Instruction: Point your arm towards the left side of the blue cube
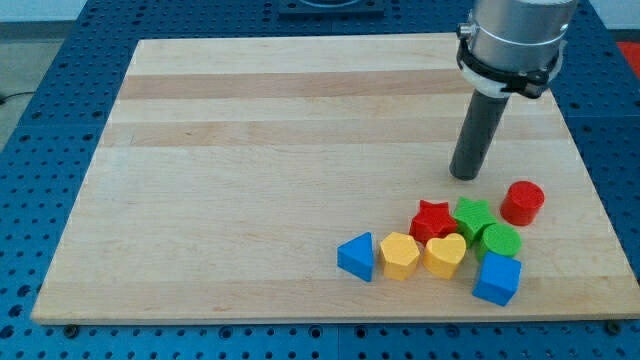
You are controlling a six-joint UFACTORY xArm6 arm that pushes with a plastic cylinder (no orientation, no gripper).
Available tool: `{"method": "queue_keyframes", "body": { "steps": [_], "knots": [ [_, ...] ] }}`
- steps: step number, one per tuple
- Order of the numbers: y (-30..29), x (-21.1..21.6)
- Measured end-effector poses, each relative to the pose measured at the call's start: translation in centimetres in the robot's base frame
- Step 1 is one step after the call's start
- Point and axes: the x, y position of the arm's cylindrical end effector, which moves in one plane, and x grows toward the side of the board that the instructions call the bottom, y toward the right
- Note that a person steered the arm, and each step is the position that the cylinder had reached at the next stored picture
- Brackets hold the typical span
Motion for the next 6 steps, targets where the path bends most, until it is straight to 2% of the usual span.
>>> {"method": "queue_keyframes", "body": {
  "steps": [1, 3, 4, 5, 6],
  "knots": [
    [2.2, 1.2],
    [15.0, -1.6],
    [16.2, 7.3],
    [12.7, 13.5],
    [8.4, 16.0]
  ]
}}
